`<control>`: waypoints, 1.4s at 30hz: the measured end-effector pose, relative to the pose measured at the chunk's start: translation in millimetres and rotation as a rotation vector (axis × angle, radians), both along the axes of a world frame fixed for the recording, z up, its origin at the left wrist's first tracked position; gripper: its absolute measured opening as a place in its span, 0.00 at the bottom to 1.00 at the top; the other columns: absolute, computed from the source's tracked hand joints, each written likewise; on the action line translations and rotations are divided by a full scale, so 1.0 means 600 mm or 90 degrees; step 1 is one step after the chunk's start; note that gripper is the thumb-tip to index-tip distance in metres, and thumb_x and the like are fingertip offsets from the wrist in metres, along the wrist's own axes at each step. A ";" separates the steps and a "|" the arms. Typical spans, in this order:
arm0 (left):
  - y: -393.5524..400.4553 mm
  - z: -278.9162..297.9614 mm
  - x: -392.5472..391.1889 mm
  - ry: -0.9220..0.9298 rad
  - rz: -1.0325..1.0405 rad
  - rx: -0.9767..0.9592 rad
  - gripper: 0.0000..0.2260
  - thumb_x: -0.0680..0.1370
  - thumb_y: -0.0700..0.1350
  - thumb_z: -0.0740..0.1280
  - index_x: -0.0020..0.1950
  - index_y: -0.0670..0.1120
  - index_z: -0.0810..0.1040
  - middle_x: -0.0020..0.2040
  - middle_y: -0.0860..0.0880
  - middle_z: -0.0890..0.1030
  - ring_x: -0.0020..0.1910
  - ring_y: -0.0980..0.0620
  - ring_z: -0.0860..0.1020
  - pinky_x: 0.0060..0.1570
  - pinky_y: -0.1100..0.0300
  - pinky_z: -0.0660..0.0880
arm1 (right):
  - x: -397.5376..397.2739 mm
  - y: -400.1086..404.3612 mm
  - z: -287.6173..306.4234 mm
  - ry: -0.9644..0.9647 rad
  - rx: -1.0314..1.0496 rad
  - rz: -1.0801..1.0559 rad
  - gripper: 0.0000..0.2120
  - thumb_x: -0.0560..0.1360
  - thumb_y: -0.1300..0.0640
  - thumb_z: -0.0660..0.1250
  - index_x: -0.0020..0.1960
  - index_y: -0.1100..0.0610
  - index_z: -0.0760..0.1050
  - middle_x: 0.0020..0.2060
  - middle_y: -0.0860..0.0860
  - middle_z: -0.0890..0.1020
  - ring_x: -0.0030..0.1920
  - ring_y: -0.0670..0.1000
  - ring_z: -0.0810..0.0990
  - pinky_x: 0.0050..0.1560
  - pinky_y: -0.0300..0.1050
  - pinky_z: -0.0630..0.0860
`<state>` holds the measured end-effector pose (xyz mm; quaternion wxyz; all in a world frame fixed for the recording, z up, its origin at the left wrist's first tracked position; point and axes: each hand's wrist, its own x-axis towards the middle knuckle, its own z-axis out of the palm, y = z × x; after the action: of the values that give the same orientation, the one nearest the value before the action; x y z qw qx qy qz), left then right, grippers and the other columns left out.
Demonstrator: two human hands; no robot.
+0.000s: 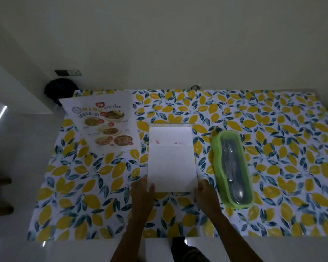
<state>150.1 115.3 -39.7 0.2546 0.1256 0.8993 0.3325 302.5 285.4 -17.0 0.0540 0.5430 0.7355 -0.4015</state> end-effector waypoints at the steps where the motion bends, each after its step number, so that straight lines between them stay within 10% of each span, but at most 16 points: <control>1: 0.001 0.000 0.005 0.015 0.019 -0.017 0.16 0.79 0.46 0.69 0.65 0.41 0.77 0.60 0.40 0.77 0.62 0.38 0.73 0.59 0.48 0.72 | -0.001 0.001 -0.008 0.005 -0.001 0.001 0.05 0.77 0.55 0.65 0.47 0.55 0.69 0.39 0.50 0.74 0.41 0.53 0.74 0.38 0.45 0.67; 16: 0.015 0.070 0.020 0.047 0.110 0.078 0.21 0.75 0.55 0.72 0.64 0.50 0.74 0.57 0.48 0.74 0.56 0.47 0.76 0.53 0.49 0.78 | 0.007 0.016 0.059 0.162 -0.045 -0.088 0.11 0.74 0.53 0.72 0.54 0.52 0.76 0.46 0.51 0.82 0.48 0.54 0.82 0.49 0.51 0.79; 21: 0.004 0.166 0.028 0.099 0.100 0.169 0.21 0.75 0.57 0.72 0.65 0.53 0.74 0.61 0.50 0.70 0.55 0.52 0.74 0.42 0.74 0.70 | 0.017 -0.004 0.141 0.266 0.027 -0.113 0.14 0.76 0.55 0.72 0.60 0.54 0.82 0.48 0.47 0.84 0.48 0.45 0.82 0.49 0.40 0.78; 32: -0.018 0.289 -0.006 0.215 0.028 0.339 0.15 0.77 0.48 0.73 0.63 0.49 0.76 0.54 0.53 0.77 0.51 0.62 0.78 0.50 0.70 0.73 | 0.018 -0.009 0.289 0.387 0.188 -0.081 0.13 0.77 0.51 0.70 0.60 0.54 0.82 0.49 0.46 0.83 0.48 0.37 0.80 0.44 0.20 0.71; 42: 0.120 0.316 -0.166 0.371 0.001 0.224 0.11 0.78 0.55 0.69 0.54 0.51 0.79 0.49 0.52 0.81 0.44 0.53 0.81 0.41 0.54 0.78 | -0.135 0.150 0.273 0.418 0.260 -0.013 0.09 0.81 0.48 0.63 0.50 0.53 0.76 0.43 0.44 0.80 0.43 0.41 0.78 0.42 0.31 0.71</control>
<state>50.3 187.5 150.2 -0.0392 0.2564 0.8633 0.4330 221.7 375.5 146.7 -0.2977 0.3921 0.7730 -0.4002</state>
